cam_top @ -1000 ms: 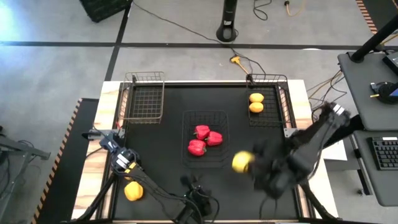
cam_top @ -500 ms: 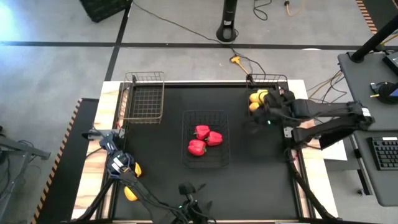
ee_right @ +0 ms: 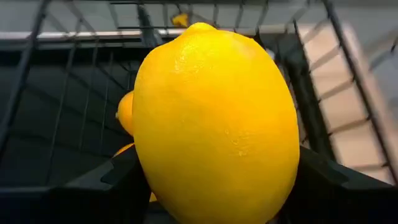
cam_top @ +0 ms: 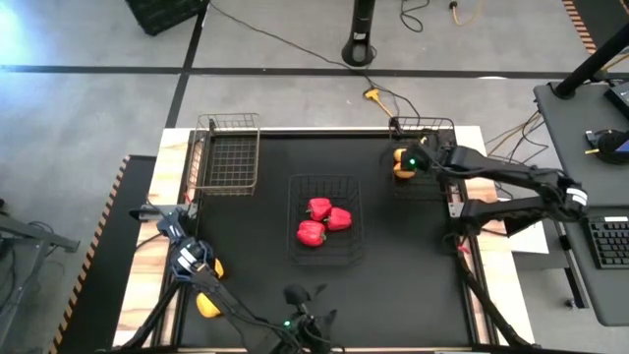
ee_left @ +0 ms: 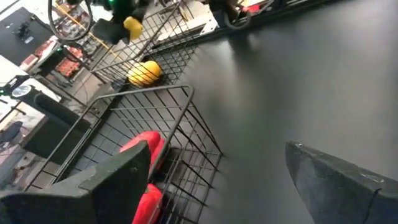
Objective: Sort produce into baskets
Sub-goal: Put the lemon into the right wire basket
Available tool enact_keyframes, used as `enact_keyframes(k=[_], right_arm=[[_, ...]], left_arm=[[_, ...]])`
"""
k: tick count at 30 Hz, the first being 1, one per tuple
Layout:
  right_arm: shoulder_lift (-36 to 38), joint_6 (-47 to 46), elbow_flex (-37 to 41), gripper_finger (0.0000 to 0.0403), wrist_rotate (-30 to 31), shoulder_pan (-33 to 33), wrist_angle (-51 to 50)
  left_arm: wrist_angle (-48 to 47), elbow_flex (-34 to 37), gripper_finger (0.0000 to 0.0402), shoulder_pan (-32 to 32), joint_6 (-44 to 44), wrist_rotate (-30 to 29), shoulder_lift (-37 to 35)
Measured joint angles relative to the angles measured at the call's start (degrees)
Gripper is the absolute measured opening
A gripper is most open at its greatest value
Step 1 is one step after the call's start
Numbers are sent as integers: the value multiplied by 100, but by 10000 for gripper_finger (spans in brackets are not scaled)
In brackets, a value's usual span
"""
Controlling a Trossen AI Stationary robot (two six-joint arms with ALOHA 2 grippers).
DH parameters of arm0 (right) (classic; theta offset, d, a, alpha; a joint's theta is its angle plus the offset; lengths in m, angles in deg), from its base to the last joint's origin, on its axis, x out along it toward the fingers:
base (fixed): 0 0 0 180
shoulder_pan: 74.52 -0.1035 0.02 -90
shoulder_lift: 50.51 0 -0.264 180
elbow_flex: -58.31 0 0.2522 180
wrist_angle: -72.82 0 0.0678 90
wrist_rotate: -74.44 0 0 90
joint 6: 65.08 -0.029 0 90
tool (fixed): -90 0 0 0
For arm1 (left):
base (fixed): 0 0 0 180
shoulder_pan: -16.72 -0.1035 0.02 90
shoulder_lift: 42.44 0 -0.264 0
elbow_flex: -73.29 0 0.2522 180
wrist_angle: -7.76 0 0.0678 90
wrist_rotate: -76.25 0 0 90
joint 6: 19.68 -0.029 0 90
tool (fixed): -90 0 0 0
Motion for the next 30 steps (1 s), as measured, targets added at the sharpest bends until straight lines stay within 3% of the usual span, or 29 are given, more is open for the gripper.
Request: enact_keyframes(k=[6,14,22,30], right_arm=[[-367,-694,-4,271,-506,608,134],[-1026,-336,-4,270,-1230,1270,760],[-1526,-735,46,286,-1271,1474,935],[-1757,-118,90,323,-1271,1466,927]], left_arm=[[3,117,351,175,-28,0,9],[-3,144,351,270,-50,-46,9],[-77,168,351,264,57,0,9],[4,168,351,277,166,46,9]])
